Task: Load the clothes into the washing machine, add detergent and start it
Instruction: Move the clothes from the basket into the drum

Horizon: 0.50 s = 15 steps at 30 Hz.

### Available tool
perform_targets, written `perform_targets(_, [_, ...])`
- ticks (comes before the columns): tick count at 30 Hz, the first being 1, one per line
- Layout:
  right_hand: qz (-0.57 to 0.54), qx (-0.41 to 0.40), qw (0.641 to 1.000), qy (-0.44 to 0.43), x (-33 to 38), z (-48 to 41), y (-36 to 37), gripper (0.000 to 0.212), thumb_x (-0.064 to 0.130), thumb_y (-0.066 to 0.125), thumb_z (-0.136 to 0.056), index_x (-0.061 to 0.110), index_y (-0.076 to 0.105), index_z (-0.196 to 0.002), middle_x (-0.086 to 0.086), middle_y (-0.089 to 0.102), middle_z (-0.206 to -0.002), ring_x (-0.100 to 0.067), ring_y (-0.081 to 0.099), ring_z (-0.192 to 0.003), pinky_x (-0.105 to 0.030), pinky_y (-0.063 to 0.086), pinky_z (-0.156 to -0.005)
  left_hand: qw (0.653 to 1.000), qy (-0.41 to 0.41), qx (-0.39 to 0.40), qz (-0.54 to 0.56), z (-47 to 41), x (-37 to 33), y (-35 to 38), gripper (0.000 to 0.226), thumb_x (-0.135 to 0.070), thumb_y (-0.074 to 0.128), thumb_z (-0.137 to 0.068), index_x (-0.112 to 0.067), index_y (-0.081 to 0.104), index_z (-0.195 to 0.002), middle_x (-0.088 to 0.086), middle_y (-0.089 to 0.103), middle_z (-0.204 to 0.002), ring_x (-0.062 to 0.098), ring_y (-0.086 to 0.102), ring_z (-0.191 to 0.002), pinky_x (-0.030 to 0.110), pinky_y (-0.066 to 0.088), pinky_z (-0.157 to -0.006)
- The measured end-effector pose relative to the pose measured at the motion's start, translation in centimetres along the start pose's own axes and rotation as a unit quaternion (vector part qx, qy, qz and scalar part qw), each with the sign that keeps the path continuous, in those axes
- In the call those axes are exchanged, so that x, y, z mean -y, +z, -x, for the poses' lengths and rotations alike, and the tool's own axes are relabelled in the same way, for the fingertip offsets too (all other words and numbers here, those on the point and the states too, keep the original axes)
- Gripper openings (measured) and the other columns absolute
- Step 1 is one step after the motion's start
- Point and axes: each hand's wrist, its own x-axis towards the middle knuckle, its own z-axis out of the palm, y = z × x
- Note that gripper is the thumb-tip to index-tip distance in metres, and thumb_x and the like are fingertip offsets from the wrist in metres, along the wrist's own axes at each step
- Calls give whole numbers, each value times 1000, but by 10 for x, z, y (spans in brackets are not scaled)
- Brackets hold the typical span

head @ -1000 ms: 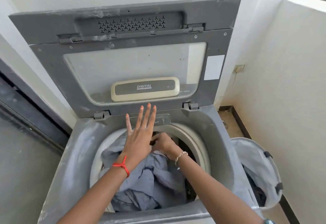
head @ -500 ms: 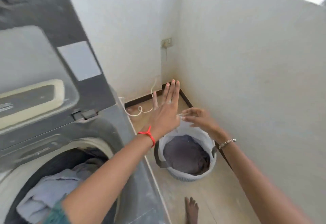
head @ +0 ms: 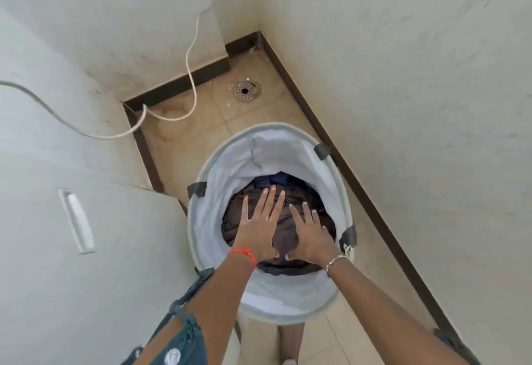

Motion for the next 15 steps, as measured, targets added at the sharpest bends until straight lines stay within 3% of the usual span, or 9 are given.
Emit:
perform_targets(5, [108,1,994,10,-20,-70,54,119,35,75,-74,17,-19,-146,-8,-23,-155,-30,-17,-143,-57,6,-114,999,10,6,-41,-44,6,87,112,-51,59,-80,-15,-27,-142,8,-23,-156,24,-19,-144,54,-15,-111])
perform_targets(10, [163,40,985,28,-30,-112,93,122,35,77,-71,21,-18,-146,-8,-25,-154,-35,-15,-143,-71,10,-105,998,20,24,-59,-71,11,140,103,-41,57,-83,-13,-20,-147,8,-21,-156,24,-19,-144,53,-20,-108])
perform_targets(12, [179,34,983,31,-32,-122,108,109,29,71,-78,26,-14,-146,-6,-23,-155,-37,-10,-143,-75,12,-101,998,24,31,-59,-74,13,154,103,-33,58,-80,-13,-18,-147,8,-20,-157,24,-18,-144,53,-18,-109])
perform_targets(15, [194,3,981,24,-29,-133,121,69,19,43,-96,26,0,-148,-10,-3,-158,-45,5,-141,-75,22,-98,998,24,29,-57,-76,14,171,108,-32,62,-77,-12,-18,-147,6,-20,-156,22,-17,-145,53,-17,-110])
